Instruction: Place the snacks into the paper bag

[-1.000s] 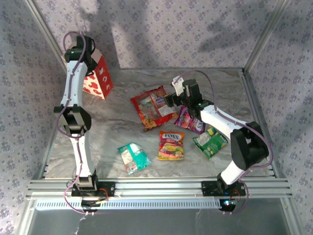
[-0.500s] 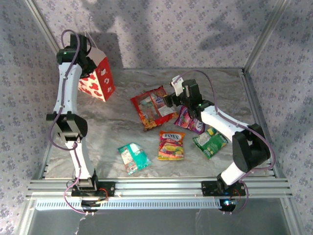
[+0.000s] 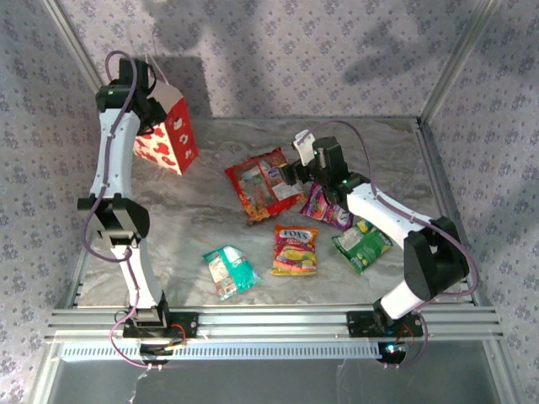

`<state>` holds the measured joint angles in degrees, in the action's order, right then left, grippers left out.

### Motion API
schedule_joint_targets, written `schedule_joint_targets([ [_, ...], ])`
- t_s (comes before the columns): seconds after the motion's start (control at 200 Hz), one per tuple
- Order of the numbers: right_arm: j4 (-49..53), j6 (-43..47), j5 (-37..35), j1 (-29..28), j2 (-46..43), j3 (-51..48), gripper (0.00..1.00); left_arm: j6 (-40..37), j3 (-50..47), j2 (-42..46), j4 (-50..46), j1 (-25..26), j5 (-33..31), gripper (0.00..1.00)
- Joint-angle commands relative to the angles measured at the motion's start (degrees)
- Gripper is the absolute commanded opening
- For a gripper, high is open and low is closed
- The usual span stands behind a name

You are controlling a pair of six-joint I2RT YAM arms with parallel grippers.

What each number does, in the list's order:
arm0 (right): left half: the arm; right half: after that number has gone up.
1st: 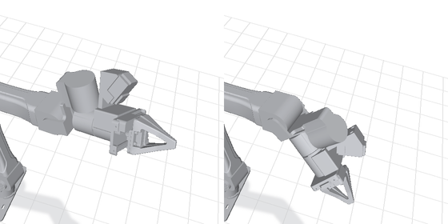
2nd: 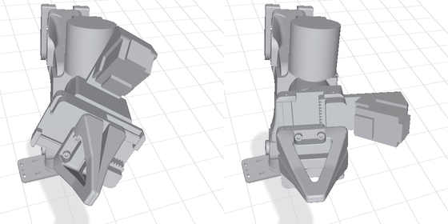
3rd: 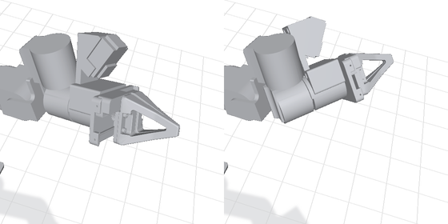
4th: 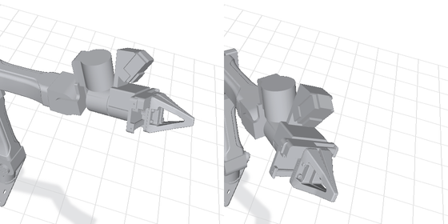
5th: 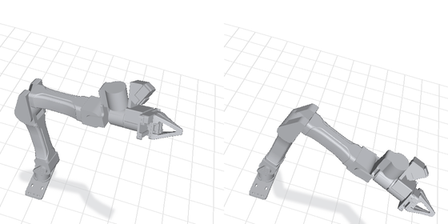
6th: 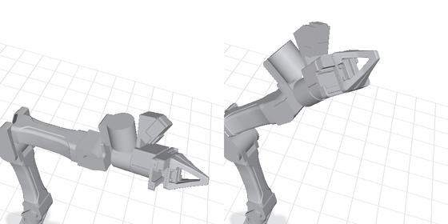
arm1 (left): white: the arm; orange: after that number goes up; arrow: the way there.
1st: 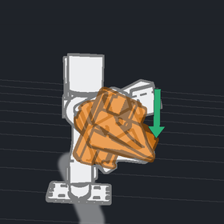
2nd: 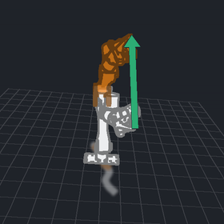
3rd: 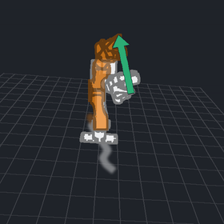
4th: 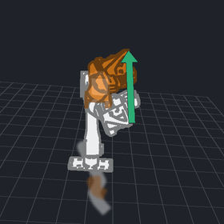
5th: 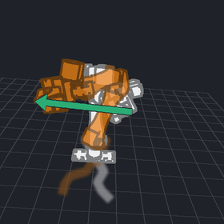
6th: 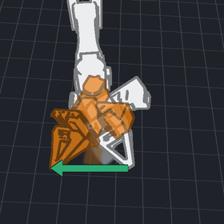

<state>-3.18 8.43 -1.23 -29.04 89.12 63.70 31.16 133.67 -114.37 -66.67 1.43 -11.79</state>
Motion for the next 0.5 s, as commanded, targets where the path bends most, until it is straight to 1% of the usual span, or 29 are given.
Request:
schedule_joint_targets([
  [0.0,1.2,0.0,0.1,-0.5,-0.2,2.2,1.00,1.8,2.0,2.6,1.8,-0.9,-0.9,0.47],
  [0.09,1.5,0.0,0.1,-0.7,0.2,2.8,1.00,2.8,2.6,1.9,2.0,-1.4,-1.9,0.48],
  [0.27,2.0,1.8,1.3,-1.1,0.2,2.2,1.00,5.8,5.0,-1.1,1.3,-1.6,-6.2,0.48],
  [0.34,2.2,2.2,0.8,-1.1,0.5,2.2,1.00,6.6,5.8,-2.4,1.6,-1.6,-6.7,0.48],
  [0.495,1.5,3.0,1.6,-1.1,1.2,2.3,1.00,8.3,8.9,-5.9,0.5,-1.6,-5.6,0.48],
])
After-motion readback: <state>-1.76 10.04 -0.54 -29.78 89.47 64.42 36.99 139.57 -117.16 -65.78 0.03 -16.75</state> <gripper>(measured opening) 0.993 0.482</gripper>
